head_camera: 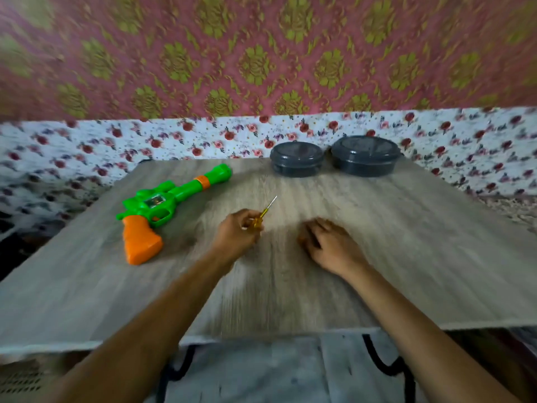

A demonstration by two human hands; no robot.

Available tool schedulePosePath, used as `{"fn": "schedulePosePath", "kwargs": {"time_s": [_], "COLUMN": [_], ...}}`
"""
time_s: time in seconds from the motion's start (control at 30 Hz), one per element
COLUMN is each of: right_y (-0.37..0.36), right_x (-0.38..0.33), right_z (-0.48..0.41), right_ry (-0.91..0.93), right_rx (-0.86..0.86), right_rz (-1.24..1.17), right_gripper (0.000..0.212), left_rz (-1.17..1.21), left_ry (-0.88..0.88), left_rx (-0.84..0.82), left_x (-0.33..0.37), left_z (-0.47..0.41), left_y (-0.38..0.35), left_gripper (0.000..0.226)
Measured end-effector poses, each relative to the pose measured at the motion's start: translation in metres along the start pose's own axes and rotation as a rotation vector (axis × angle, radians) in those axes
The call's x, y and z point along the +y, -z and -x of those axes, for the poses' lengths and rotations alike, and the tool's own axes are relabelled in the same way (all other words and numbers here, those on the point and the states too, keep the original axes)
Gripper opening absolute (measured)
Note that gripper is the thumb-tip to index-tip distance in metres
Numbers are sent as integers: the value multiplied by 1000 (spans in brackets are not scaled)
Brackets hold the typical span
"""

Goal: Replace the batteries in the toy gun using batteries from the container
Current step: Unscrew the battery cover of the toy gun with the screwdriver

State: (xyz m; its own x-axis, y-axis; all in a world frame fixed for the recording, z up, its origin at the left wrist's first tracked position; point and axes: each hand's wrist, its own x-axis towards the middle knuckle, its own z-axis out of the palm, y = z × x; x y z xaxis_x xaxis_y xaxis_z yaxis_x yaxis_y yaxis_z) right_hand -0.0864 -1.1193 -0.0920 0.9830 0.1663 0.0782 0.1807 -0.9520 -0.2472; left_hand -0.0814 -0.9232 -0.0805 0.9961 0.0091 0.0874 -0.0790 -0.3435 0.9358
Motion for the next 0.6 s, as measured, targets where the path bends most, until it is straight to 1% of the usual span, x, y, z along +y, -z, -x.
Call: {"fn": "schedulePosePath", "kwargs": {"time_s": [0.13, 0.27, 0.33, 0.43, 0.5, 0.57, 0.6], "right_y": [0, 5, 5, -2, -10, -21, -26], "right_x": [-13, -44, -67, -104, -127, -146, -153], "right_z": [33, 39, 31, 7, -11, -32, -41], "right_ry": [40, 74, 106, 126, 111, 92, 79], "right_rx": [2, 20, 37, 49, 24, -26, -46], "right_rz": [-25, -98, -155, -263, -360, -463, -515], "right_gripper": [55, 57, 57, 56, 54, 54, 55], "left_rz": [-11, -93, -103, -76, -99, -120, -149], "left_ry": [-26, -8, 14, 16, 59, 135, 201], "left_rx": [79, 215, 335, 512, 573, 615, 612], "left_x": [3, 0, -6, -10, -17, -28, -34], "left_z": [44, 66, 63, 51, 37, 20, 13], "left_y": [11, 49, 76, 119, 146, 167, 174], "left_gripper": [29, 26, 24, 10, 28, 30, 31]}}
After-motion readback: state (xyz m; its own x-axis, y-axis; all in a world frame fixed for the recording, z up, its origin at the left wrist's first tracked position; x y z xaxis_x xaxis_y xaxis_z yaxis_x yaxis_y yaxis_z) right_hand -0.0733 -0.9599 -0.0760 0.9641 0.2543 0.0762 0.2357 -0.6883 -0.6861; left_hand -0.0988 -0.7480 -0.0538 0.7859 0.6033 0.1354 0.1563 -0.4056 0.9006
